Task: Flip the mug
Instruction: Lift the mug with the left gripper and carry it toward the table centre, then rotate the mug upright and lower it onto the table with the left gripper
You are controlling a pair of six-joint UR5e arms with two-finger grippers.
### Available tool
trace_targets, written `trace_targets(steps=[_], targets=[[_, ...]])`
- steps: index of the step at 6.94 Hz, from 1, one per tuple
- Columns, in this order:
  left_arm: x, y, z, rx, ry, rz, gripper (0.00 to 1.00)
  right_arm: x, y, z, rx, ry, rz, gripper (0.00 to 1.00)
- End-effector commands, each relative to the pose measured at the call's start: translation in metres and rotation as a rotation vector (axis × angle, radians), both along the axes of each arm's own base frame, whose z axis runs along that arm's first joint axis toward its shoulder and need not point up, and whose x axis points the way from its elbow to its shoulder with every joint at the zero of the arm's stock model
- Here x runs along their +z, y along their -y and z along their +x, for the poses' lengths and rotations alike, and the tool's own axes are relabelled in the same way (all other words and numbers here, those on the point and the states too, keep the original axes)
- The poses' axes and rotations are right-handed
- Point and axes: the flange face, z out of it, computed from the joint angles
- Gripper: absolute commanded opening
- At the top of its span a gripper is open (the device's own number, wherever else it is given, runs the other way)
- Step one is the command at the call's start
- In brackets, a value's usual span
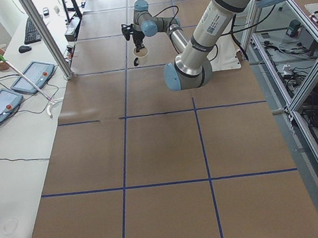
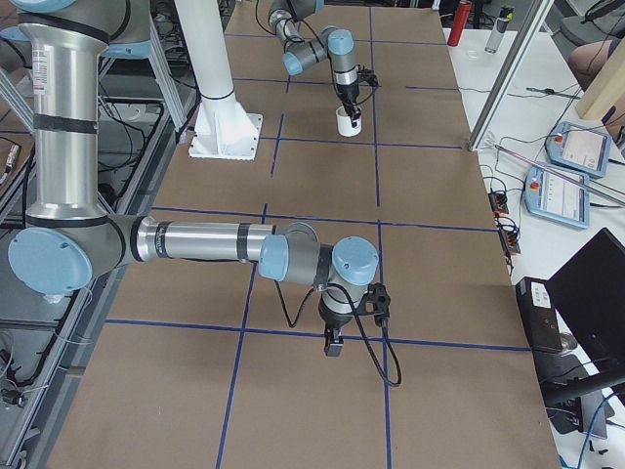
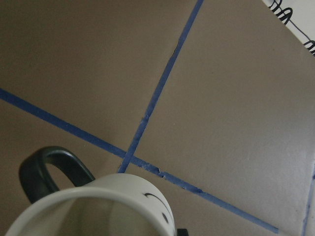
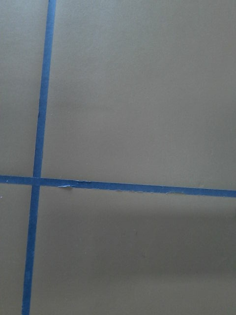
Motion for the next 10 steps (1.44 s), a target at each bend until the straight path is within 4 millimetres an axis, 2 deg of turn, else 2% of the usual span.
trace_targets(steps=[1,3,4,7,9,10], targets=[[0.004,-0.003,0.020,0.135,0.142,0.069,0.00,0.000,0.000,0.000,0.000,0.000,0.000,1.00],[0.011,-0.011,0.028,0.221,0.164,0.136,0.00,0.000,0.000,0.000,0.000,0.000,0.000,1.00],[0.009,-0.028,0.040,0.248,0.141,0.158,0.00,0.000,0.000,0.000,0.000,0.000,0.000,1.00],[0.012,-0.028,0.044,0.250,0.142,0.157,0.00,0.000,0.000,0.000,0.000,0.000,0.000,1.00],[0.024,-0.025,0.056,0.251,0.143,0.162,0.00,0.000,0.000,0.000,0.000,0.000,0.000,1.00],[0.024,-0.025,0.056,0.248,0.141,0.161,0.00,0.000,0.000,0.000,0.000,0.000,0.000,1.00]])
